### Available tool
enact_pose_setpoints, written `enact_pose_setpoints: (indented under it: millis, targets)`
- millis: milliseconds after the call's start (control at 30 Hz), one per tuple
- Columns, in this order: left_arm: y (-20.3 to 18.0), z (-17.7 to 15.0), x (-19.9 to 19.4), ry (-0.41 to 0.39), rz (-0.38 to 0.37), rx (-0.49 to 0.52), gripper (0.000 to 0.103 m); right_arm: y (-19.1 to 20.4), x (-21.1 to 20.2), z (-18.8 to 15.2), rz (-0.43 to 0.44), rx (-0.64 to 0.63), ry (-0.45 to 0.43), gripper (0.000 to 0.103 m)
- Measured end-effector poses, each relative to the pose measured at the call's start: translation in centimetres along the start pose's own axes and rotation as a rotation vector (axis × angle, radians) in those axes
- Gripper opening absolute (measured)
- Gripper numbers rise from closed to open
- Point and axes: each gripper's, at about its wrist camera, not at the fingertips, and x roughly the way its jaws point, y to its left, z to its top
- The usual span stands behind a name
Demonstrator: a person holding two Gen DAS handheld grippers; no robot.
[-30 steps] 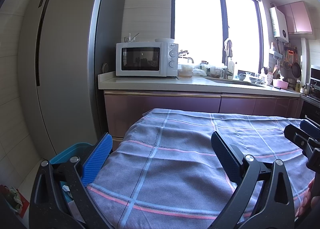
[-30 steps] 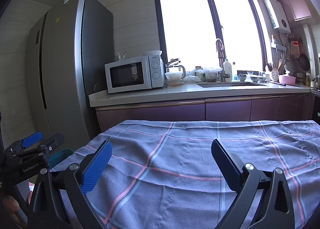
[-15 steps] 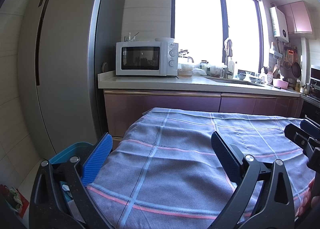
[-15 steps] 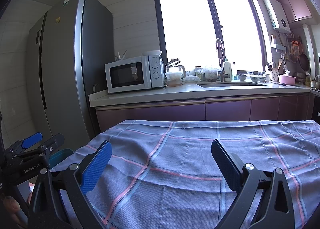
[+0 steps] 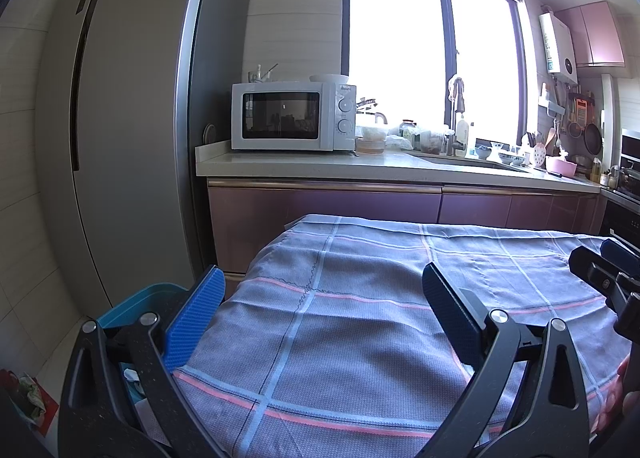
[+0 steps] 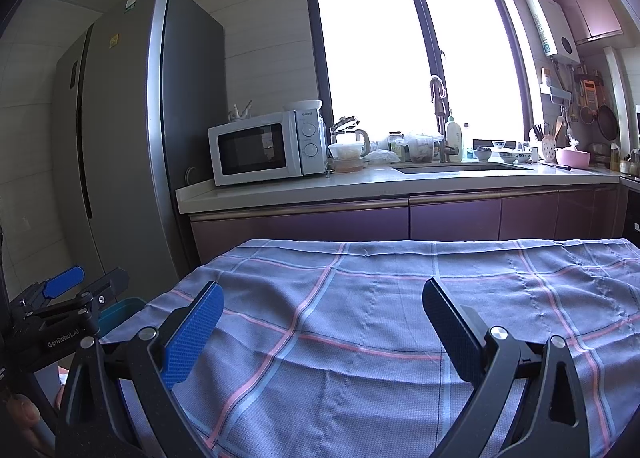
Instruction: Collect trash
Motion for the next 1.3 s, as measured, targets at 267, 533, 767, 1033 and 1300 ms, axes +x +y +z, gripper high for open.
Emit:
enact_pose_setpoints:
  millis: [267,533,767,1033,1300]
  targets:
    - [-0.12,-0.21,0.26,0.003,0.001,0.002,0.097,-0.05,-0.03,-0.06,-0.001,0.001,0.000,0.096]
    - [-0.28,-0.47,0.53,0.006,-0.002,0.006,0.097,-0.12,-0.07,-0.04,-0.001,0.003,0.003,0.096]
    - [-0.30,-0.47,0.60,0.008,-0.001,0.006,0.097,-0.11,-0.04,-0.03,-0.002,0.003,0.004,0.096]
    - [-0.30,-0.52,0.71,0.009,0.001,0.005,0.097,-0.25,0.00,0.02,-0.006,0.007,0.002,0.096]
    - [-0.29,-0.53,0.94,0.016,-0.003,0.006,0.097,-0.38,0.13,-0.01,-0.007,0.008,0.004,0.096]
